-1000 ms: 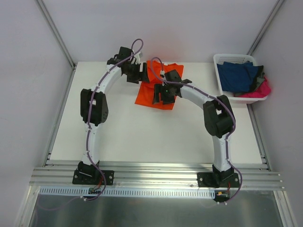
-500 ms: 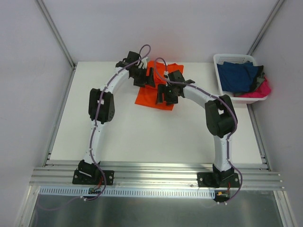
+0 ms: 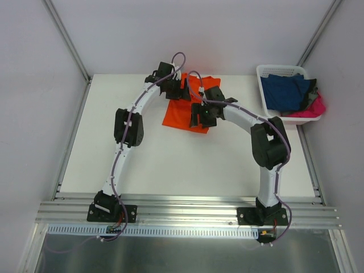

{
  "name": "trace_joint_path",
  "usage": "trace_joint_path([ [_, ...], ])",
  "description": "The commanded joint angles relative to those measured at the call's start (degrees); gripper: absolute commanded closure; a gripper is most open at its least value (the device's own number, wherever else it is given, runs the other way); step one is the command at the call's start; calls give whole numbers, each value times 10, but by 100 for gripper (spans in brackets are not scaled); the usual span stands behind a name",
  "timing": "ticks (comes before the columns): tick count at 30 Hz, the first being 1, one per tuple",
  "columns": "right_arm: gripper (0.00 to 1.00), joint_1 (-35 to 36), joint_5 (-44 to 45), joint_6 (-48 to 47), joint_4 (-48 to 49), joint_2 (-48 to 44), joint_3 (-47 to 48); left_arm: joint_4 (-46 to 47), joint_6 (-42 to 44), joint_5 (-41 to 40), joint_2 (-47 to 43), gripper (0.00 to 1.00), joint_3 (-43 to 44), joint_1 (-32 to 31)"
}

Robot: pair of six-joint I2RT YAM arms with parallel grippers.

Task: Fold and stack the t-shirts
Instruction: Fold the folded rectangular tshirt in 1/3 of the way

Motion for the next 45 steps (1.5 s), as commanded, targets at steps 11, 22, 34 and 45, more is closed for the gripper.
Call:
trace_joint_path([
  [11,26,-4,15,-23,2,-54,-24,64,-59,-26,46,22,41,-12],
  [22,25,-36,-3,-21,-4,-71,21,27,13,-155,-200,6,-79,-10],
  [34,26,-146,-16,13,-53,-122,-17,-47,78,-208,-422,1,-408,1],
  [45,29,-150,-103,88,-48,-72,-23,-71,65,-137,-412,12,-485,21],
])
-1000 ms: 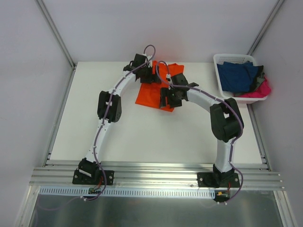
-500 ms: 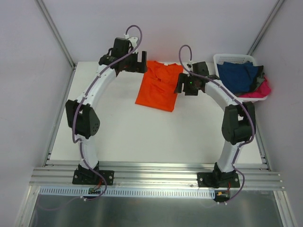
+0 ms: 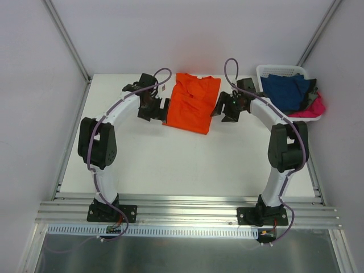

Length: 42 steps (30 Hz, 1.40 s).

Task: Fold and stack the t-shirts
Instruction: Fold the folded rectangular tshirt in 1/3 of the way, then grab one side of the 2/3 rectangular tshirt with both arms

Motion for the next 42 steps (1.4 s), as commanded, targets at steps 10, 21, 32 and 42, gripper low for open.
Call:
trace_joint_path([
  [10,31,15,-52,32,11,59,52,-3,1,33,156,16,177,24],
  [21,30,19,-42,47,35,89,105,8,-1,42,251,21,288,1],
  [32,28,18,-40,55,42,84,97,7,-33,75,238,27,220,-1],
  [42,28,17,-36,55,40,68,91,-2,-62,119,191,37,154,0],
])
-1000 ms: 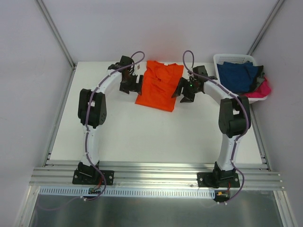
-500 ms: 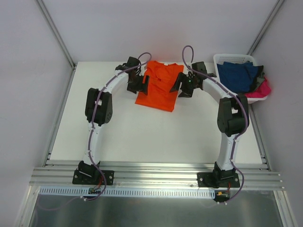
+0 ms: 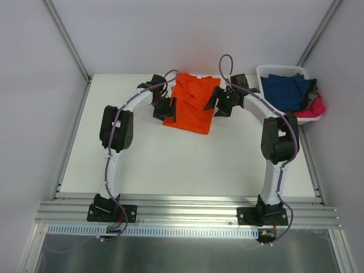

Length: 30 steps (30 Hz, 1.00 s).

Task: Fold and stack the t-shirts
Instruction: Grab one side of the 2/3 rectangular tshirt with both arms

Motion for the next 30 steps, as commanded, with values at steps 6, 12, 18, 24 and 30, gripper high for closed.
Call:
trace_joint_path([
  [6,27,-1,-3,9,9,-35,-13,-19,-27,46,-109,44,-119,-2],
  [12,28,-4,0,5,11,-47,-29,-18,-28,36,-149,44,-168,-13],
  [18,28,-6,3,0,13,-63,-48,-15,-19,0,-134,43,-148,-19],
  [24,27,-6,10,-4,13,-72,-59,-16,-25,6,-107,43,-123,-10],
  [30,27,-7,22,-19,9,-78,-58,-16,-23,-2,-88,43,-89,8],
])
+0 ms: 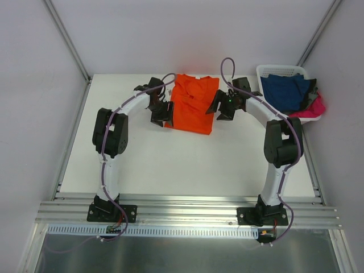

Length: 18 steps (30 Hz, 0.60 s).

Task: Fold and stack the t-shirts
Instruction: Grab one side of the 2/3 rectangular tshirt with both arms

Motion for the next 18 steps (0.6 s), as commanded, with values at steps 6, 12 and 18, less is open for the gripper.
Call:
trace_joint_path([
  [6,27,-4,22,-29,-16,-38,4,-5,-1,26,61,53,86,33],
  [12,27,-5,32,-43,-31,-30,16,-5,-13,66,78,59,80,37],
  [18,27,-6,39,-53,-31,-37,18,-2,-15,79,53,73,32,36],
])
